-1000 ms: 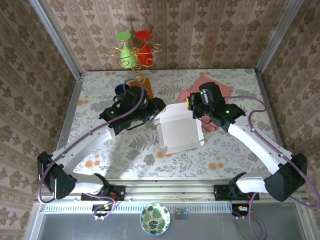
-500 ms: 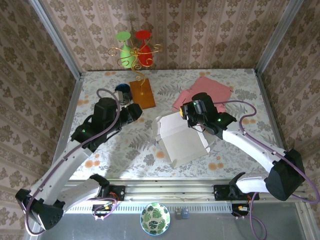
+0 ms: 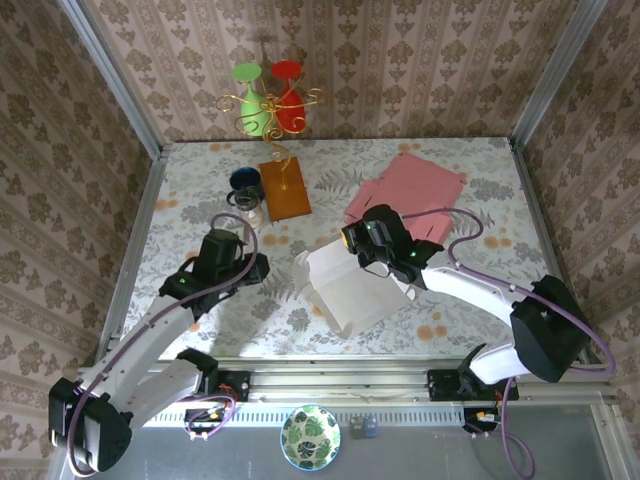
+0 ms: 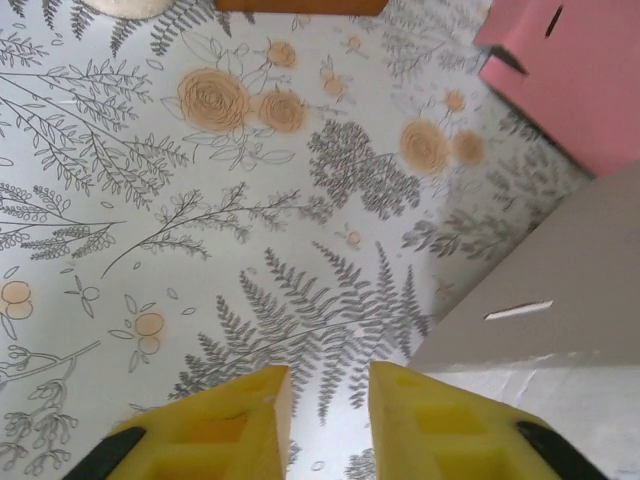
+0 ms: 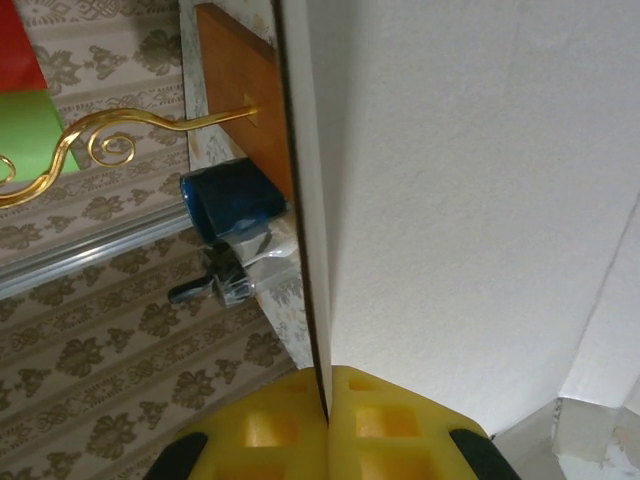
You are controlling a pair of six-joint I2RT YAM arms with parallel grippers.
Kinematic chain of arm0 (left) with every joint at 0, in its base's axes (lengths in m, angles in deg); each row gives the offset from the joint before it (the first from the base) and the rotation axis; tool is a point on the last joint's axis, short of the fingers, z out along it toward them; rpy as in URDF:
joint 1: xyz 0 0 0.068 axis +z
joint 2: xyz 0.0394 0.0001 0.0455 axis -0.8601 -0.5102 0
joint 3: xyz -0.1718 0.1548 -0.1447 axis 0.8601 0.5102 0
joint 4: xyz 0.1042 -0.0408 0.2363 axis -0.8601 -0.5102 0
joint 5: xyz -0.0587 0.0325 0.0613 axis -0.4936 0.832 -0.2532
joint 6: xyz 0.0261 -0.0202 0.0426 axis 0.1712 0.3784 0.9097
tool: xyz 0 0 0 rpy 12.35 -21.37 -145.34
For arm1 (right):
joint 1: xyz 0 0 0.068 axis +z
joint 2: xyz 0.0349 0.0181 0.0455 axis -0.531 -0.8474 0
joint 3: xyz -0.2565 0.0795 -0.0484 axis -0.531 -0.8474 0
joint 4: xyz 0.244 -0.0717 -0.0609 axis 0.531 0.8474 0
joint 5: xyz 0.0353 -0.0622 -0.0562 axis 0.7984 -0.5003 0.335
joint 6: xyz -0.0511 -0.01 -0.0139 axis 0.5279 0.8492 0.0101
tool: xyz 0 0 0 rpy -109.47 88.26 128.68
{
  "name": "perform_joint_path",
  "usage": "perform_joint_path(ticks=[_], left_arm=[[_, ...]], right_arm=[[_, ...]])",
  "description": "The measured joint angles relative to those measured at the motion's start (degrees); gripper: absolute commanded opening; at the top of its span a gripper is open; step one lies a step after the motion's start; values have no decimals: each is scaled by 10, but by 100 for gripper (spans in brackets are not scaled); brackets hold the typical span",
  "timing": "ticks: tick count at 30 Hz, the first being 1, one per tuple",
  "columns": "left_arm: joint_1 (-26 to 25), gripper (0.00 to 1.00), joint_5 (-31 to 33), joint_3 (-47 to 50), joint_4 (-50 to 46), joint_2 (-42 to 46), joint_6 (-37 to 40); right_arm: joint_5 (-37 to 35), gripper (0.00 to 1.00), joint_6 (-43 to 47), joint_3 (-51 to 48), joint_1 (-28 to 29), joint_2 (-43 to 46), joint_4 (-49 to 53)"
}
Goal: Fold the paper box
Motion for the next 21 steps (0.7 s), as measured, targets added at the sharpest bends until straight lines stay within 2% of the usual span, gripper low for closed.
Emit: perform_joint_path(ticks=[9, 15, 18, 21], left_arm=[[-6, 22, -4, 83, 65, 14, 35], [-65, 34, -12, 117, 146, -5, 65], [-97, 36, -14, 130, 190, -30, 78], [-107, 37, -10, 133, 214, -53, 84]], right_arm=[[3, 0, 27, -59, 0, -27, -127], [11, 0, 34, -67, 0, -35, -163], [13, 0, 38, -67, 0, -35, -176], [16, 0, 41, -67, 0, -35, -189]])
